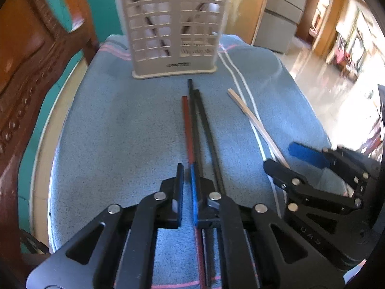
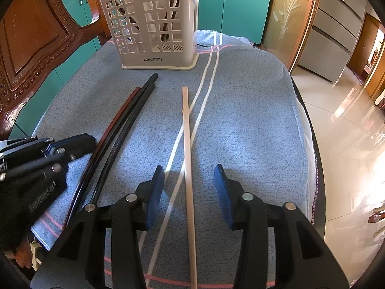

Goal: Organize utensils

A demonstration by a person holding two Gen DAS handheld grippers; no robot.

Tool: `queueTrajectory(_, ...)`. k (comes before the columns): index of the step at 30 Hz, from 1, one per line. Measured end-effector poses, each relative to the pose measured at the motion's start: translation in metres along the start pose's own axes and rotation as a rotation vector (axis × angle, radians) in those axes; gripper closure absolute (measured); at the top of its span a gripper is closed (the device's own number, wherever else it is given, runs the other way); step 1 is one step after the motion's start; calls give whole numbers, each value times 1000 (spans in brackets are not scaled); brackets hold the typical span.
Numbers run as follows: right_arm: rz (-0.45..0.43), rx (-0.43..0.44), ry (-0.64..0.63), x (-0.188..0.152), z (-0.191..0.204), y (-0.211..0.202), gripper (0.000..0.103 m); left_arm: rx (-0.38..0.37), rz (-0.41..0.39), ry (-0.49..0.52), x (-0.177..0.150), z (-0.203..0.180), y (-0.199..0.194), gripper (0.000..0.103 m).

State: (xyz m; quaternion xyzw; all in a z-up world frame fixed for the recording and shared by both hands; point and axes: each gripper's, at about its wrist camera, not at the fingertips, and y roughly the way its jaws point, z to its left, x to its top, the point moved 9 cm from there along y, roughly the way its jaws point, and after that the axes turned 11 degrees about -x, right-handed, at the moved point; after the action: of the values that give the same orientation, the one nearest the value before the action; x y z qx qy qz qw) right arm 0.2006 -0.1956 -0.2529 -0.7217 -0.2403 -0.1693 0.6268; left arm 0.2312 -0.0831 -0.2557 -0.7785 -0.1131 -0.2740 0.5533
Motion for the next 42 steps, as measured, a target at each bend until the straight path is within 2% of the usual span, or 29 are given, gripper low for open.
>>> queueTrajectory(1,0,1,0,0,0,0,60,-3,16,-42,-2,10,3,100)
queueTrajectory(4,1,0,-1,1,0,0,60,-77,13,-118,-3,23,1,100)
queueTrajectory(6,7,-2,-1,2,0,0,60,-56,10,-143,-2,33,-2,100)
queueTrajectory(11,15,-10,4,9,-1,6,60,-83,2,-156,3,35,-5,99)
queueTrajectory(16,20,-17,10,14,-1,11,60,-175,20,-132,0,10,-2,97)
queueTrajectory(20,12,-15,10,14,0,11,59,-158,21,-108,-1,9,-1,93)
queueTrajectory(23,8,-16,9,13,0,12,59,-136,18,-116,0,15,-1,83)
queueTrajectory(28,4,-24,3,13,1,12,57,-130,18,-116,1,15,-1,82)
queueTrajectory(31,8,-36,-5,17,2,14,57,-96,15,-96,6,16,4,81)
queueTrajectory(34,9,-64,-14,22,1,17,57,-23,11,-75,10,18,8,85)
queueTrajectory(39,13,-46,-24,31,3,23,57,-67,24,-120,18,28,10,85)
queueTrajectory(42,19,-33,-14,44,6,33,57,-57,43,-116,32,32,19,85)
